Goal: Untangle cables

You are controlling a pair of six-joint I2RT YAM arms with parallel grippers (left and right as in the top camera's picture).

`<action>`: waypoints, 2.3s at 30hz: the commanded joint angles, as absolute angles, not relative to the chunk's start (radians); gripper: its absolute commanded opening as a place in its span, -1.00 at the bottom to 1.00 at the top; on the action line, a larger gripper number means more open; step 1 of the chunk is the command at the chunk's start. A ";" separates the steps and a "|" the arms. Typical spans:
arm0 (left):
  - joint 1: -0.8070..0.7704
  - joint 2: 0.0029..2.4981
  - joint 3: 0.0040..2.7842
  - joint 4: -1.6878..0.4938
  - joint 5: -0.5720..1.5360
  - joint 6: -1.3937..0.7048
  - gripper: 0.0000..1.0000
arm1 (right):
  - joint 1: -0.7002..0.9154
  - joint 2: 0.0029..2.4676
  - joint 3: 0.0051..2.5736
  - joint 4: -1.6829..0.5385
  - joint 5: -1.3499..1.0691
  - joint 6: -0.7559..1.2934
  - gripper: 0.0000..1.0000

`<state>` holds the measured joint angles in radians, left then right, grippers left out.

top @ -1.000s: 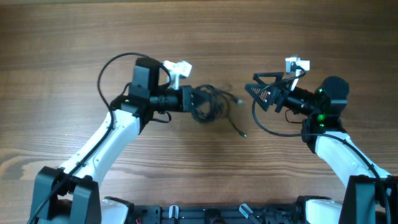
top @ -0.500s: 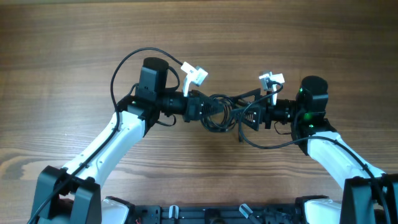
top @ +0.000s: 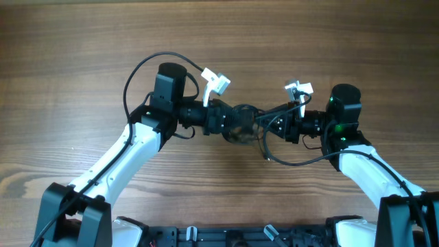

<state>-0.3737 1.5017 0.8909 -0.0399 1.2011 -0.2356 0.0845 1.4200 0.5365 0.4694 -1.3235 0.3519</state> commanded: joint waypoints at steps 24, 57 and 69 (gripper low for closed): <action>-0.358 1.500 0.897 0.027 0.850 -0.740 -0.03 | 0.088 1.416 0.541 0.458 -0.831 0.831 -0.91; -0.540 1.500 0.897 -0.023 0.588 -0.820 0.25 | -0.029 1.391 0.542 0.418 -0.611 0.869 1.00; -0.540 1.500 0.897 -0.023 0.469 -0.828 0.50 | -0.159 1.262 0.544 -0.091 -0.234 0.936 0.99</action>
<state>-0.5377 1.5017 0.8909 -0.0231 0.5232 -0.8211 -0.1570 1.2976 0.5392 -0.0544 -0.3771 0.9424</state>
